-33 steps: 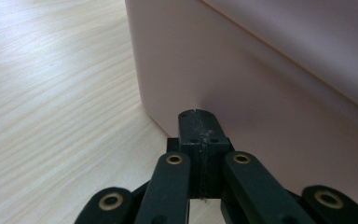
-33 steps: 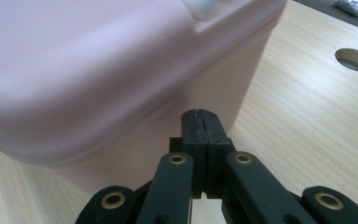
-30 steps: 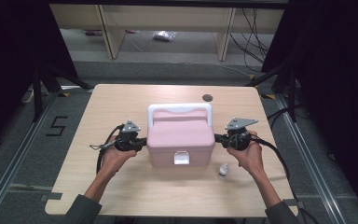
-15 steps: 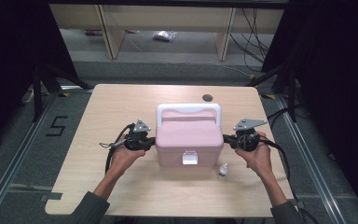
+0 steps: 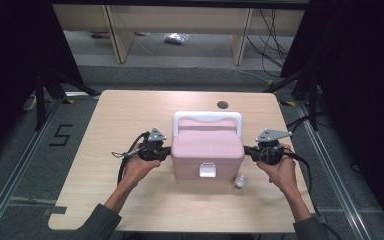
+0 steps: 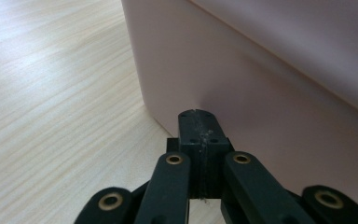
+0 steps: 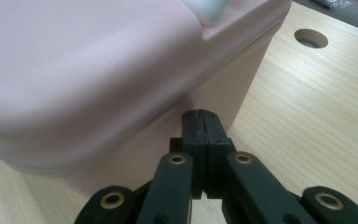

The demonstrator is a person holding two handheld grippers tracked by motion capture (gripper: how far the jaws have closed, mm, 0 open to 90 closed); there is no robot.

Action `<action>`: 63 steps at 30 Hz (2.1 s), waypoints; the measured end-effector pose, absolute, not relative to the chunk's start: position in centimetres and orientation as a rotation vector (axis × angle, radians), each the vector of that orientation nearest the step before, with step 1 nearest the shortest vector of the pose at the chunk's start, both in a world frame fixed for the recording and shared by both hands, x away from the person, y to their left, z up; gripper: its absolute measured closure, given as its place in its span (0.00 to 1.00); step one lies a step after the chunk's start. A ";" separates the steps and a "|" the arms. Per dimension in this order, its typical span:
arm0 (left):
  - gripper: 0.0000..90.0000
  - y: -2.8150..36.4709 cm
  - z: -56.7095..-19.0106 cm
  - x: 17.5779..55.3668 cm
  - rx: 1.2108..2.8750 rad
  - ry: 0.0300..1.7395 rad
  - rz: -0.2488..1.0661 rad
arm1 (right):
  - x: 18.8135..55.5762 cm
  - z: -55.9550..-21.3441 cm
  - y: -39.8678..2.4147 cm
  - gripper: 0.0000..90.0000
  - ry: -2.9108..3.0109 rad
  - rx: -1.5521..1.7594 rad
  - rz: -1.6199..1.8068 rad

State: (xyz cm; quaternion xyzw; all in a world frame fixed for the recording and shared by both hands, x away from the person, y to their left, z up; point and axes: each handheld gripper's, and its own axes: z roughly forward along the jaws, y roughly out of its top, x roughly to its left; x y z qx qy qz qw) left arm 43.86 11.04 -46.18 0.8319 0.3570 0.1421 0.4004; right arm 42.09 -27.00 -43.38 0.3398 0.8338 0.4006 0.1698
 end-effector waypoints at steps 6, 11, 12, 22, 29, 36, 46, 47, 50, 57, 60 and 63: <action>0.99 11.0 -46.3 44.0 2.122 0.899 0.374 | 42.0 -43.4 -27.0 1.00 2.374 0.992 1.140; 0.99 11.0 -46.4 44.0 2.115 0.901 0.370 | 42.1 -43.5 -27.0 1.00 2.367 0.972 1.137; 0.99 11.0 -46.4 44.0 2.115 0.901 0.370 | 42.1 -43.4 -27.1 1.00 2.367 0.972 1.136; 0.88 11.6 -46.6 44.4 2.107 0.925 0.378 | 42.1 -43.4 -27.5 0.92 2.363 0.988 1.115; 0.81 12.9 -46.6 44.8 2.069 0.973 0.334 | 41.1 -43.3 -28.9 0.81 2.338 1.064 1.091; 0.75 13.6 -45.4 44.7 2.054 0.958 0.314 | 40.2 -43.4 -30.0 0.67 2.323 1.119 1.081; 0.60 14.8 -43.7 45.1 2.086 0.967 0.348 | 38.6 -43.5 -31.5 0.56 2.290 1.160 1.100; 0.59 14.9 -43.4 45.1 2.089 0.975 0.347 | 38.7 -43.5 -31.7 0.55 2.284 1.124 1.090; 0.56 15.1 -42.5 45.4 2.127 0.974 0.368 | 38.4 -43.7 -31.7 0.54 2.285 1.116 1.091; 0.51 14.9 -40.8 45.9 2.118 0.961 0.364 | 37.8 -44.1 -31.4 0.53 2.309 1.143 1.079; 0.50 15.0 -40.0 46.2 2.124 0.947 0.360 | 37.8 -44.4 -31.4 0.53 2.315 1.134 1.077; 0.50 15.0 -39.1 46.4 2.114 0.938 0.348 | 37.8 -44.5 -31.4 0.53 2.316 1.133 1.075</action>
